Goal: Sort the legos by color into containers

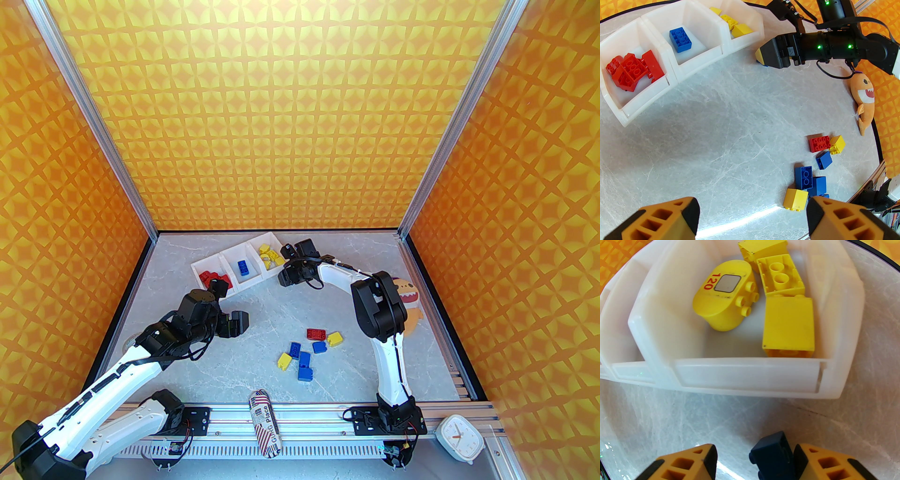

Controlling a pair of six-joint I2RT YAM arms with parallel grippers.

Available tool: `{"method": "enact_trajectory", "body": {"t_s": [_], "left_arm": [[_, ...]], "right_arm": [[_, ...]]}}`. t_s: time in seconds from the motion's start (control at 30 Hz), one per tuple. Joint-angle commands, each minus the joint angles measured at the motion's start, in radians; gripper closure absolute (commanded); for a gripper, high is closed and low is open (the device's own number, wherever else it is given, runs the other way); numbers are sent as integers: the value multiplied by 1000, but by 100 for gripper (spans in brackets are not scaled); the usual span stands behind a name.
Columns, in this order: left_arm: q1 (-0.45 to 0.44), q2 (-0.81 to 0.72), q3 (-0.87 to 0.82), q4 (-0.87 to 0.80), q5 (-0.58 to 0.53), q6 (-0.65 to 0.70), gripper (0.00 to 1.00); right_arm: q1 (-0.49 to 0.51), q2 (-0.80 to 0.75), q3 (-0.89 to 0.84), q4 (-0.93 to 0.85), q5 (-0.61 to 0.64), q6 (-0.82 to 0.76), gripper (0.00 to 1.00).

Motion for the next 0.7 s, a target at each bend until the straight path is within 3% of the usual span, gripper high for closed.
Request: {"method": "enact_trajectory", "body": {"t_s": [0.0, 0.23, 0.67], "left_arm": [[-5, -15, -3, -21, 21, -5, 20], [-6, -18, -4, -25, 20, -5, 21], [-5, -64, -14, -59, 20, 1, 20]], "right_arm": [[-3, -16, -18, -16, -14, -12, 44], [-3, 5, 5, -38, 21, -12, 49], [-3, 40, 66, -85, 40, -25, 69]]}}
